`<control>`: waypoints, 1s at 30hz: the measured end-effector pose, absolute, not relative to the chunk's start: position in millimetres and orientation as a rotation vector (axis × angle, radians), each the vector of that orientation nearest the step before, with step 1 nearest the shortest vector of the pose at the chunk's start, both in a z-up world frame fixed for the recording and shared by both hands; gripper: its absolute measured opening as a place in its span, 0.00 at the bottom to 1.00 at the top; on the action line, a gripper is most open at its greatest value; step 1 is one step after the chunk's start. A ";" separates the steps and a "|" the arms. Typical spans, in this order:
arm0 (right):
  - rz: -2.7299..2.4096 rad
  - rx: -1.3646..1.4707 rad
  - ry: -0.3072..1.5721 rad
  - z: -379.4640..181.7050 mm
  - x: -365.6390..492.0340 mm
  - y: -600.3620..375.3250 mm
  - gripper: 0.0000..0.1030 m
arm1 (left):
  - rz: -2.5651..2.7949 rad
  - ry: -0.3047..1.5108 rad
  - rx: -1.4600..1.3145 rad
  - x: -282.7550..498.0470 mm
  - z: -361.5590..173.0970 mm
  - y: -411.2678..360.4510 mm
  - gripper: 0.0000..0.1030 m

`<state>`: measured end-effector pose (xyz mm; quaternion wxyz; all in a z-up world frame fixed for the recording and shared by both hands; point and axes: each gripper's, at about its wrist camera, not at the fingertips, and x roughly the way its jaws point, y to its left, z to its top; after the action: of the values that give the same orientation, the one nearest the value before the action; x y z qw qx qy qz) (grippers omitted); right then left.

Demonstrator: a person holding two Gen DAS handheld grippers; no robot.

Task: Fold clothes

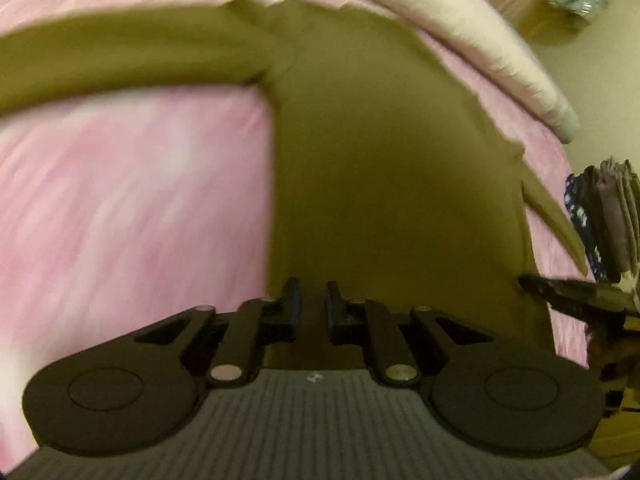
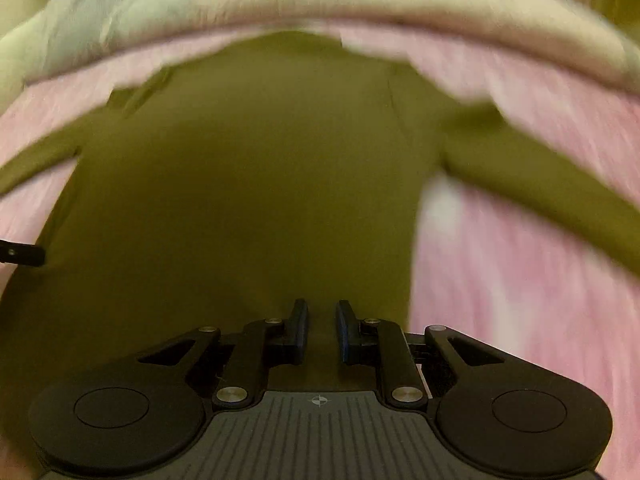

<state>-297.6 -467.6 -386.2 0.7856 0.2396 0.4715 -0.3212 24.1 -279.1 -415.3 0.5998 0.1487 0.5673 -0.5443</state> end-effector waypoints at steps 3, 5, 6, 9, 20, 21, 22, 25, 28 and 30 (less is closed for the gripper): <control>-0.737 0.606 1.109 -378.5 -333.1 -430.1 0.16 | -1.202 1.396 0.386 17.8 -409.0 -222.3 0.02; -0.766 0.665 1.168 -373.4 -355.9 -406.1 0.16 | -1.173 1.408 0.406 15.9 -399.8 -206.3 0.02; -0.786 0.690 1.183 -370.7 -361.6 -401.0 0.16 | -1.162 1.404 0.414 15.4 -394.1 -203.5 0.02; -0.885 0.717 1.180 -355.6 -362.7 -400.0 0.17 | -1.184 1.364 0.389 14.3 -374.9 -203.1 0.09; -0.809 0.573 1.052 -366.4 -295.7 -419.2 0.72 | -1.290 1.276 0.475 -29.3 -400.0 -256.6 0.15; -0.804 0.559 1.114 -375.5 -303.5 -407.8 0.72 | -1.294 1.260 0.502 -35.6 -401.5 -244.2 0.14; -0.800 0.560 1.122 -376.8 -315.9 -394.4 0.72 | -1.297 1.241 0.526 -40.9 -400.4 -228.4 0.14; -0.780 0.580 1.159 -377.4 -356.2 -354.4 0.72 | -1.253 1.263 0.561 -47.6 -394.9 -187.1 0.14; -0.741 0.588 1.249 -370.8 -384.8 -334.0 0.72 | -1.179 1.301 0.577 -47.5 -380.8 -166.5 0.10; -0.777 0.606 1.217 -356.3 -398.7 -336.1 0.72 | -1.183 1.248 0.524 -47.7 -364.6 -173.7 0.10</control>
<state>-398.7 -336.1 -356.3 0.7089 0.2732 0.5482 -0.3499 -47.7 -173.7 -364.6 0.6225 0.2283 0.5432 -0.5151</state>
